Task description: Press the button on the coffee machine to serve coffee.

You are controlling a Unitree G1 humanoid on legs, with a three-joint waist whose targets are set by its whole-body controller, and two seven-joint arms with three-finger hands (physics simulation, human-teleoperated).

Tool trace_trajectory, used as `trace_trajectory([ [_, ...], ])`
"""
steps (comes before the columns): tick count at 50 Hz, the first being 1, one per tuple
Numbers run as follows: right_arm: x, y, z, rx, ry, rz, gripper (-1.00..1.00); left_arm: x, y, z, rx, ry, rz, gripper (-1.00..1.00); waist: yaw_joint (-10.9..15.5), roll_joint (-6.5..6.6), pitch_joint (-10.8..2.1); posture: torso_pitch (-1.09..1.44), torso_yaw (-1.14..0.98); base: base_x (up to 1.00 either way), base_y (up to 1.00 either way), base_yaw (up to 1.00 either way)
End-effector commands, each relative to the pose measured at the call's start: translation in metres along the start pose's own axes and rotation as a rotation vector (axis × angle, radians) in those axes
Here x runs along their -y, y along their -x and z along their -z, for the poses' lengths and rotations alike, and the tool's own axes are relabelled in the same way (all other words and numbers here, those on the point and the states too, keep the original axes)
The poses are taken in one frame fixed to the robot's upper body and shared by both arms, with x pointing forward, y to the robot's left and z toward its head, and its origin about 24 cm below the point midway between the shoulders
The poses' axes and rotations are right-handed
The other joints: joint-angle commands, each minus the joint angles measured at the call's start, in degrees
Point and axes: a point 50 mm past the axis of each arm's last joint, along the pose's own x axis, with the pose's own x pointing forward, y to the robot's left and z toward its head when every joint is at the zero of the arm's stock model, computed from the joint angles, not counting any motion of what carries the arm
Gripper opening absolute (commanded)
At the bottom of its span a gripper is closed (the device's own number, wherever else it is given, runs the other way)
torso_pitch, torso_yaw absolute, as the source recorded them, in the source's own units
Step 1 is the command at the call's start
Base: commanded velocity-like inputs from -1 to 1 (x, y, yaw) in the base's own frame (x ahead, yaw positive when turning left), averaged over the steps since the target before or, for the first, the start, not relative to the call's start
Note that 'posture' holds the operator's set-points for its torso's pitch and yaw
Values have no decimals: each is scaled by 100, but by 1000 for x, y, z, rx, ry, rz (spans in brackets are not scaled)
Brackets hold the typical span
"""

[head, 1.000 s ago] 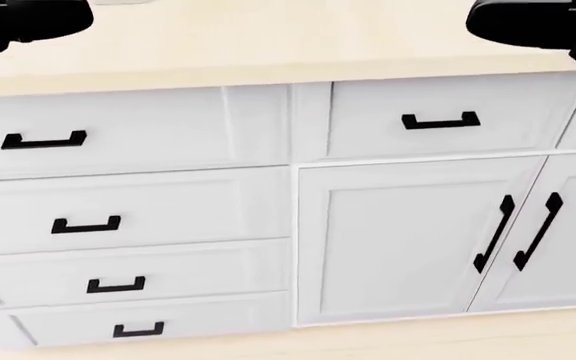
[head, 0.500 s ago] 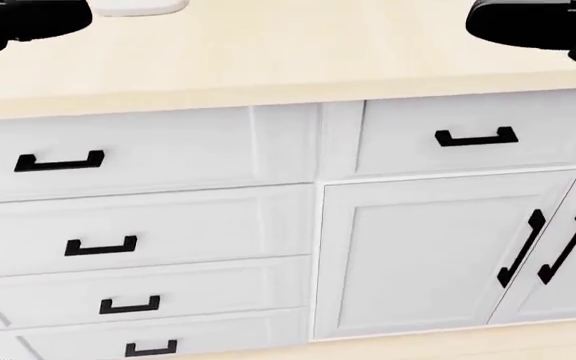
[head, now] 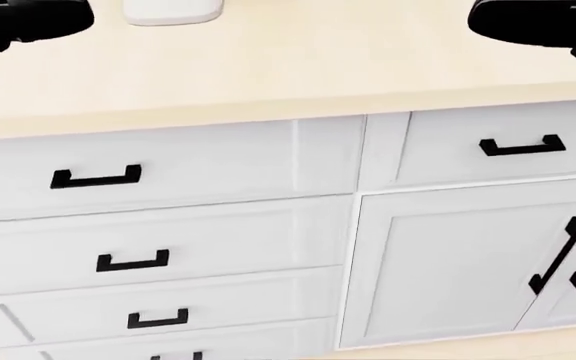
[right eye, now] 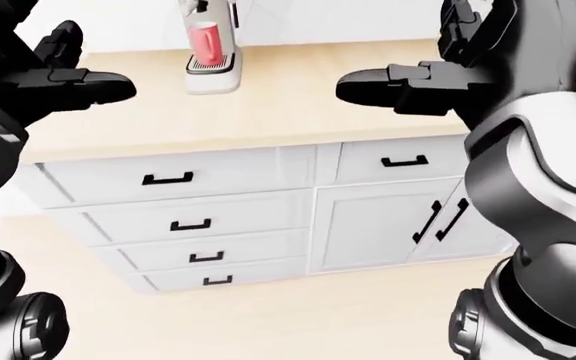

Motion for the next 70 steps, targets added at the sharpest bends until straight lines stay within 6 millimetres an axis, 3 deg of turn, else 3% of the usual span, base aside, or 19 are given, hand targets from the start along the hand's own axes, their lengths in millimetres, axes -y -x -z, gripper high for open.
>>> trace_trajectory([
  [1,0,1,-10,55,-11,-3,100,-4,1,-12,67,4,-19,100,15,14,-109,0,0,5,25,0],
  [3,0,1,-9,54,-11,-3,100,-4,2,-12,67,3,-19,100,4,477,-246,0,0,5,26,0],
  [4,-1,1,-9,55,-10,-3,100,-4,2,-12,67,2,-19,100,24,202,-184,0,0,5,27,0],
  [12,-1,2,-10,55,-12,-3,100,-4,2,-13,67,2,-19,100,57,-154,-115,0,0,5,30,0],
  [16,0,2,-11,57,-13,-3,100,-3,3,-14,68,3,-19,100,92,-622,-184,0,0,5,29,0],
  [17,0,2,-10,56,-13,-3,100,-3,3,-14,68,3,-19,100,33,-385,-133,0,0,5,30,0],
  [19,0,2,-10,56,-13,-3,100,-3,3,-14,68,3,-19,100,66,-517,-190,0,0,5,30,0],
  [25,0,2,-10,56,-14,-1,100,-3,2,-14,66,3,-19,100,47,-205,-107,0,0,4,30,0],
  [29,0,2,-10,55,-14,-1,100,-4,2,-13,67,5,-20,100,-32,499,-380,0,0,5,29,0],
  [31,0,2,-9,54,-15,-2,100,-4,2,-12,66,5,-20,100,41,289,-127,0,0,4,30,0],
  [40,-1,1,-9,55,-14,-4,100,-4,2,-14,67,5,-21,100,48,-242,-101,0,0,5,28,0],
  [43,-1,2,-10,56,-13,-5,100,-4,2,-13,66,4,-20,100,75,-601,-172,0,0,5,27,0],
  [44,-1,2,-11,56,-13,-5,100,-3,2,-13,67,4,-20,100,30,-379,-137,0,0,5,27,0],
  [49,-1,2,-10,59,-15,-5,100,-3,2,-13,67,4,-19,100,70,-391,-210,0,0,8,23,0],
  [52,-1,2,-10,58,-14,-5,100,-3,2,-13,67,4,-19,100,-5,-19,-20,0,0,16,11,0],
  [54,-1,2,-10,59,-14,-5,100,-3,2,-13,67,4,-19,100,-16,459,-155,0,0,16,11,0],
  [55,-1,2,-10,58,-14,-5,100,-3,2,-14,67,5,-20,100,27,242,-97,0,0,15,11,0],
  [67,-1,2,-10,61,-14,-8,100,-3,2,-14,68,6,-19,100,122,-242,-66,0,0,17,6,0],
  [70,-1,2,-10,62,-15,-8,100,-3,2,-13,68,5,-18,100,163,-643,-150,0,0,22,0,0],
])
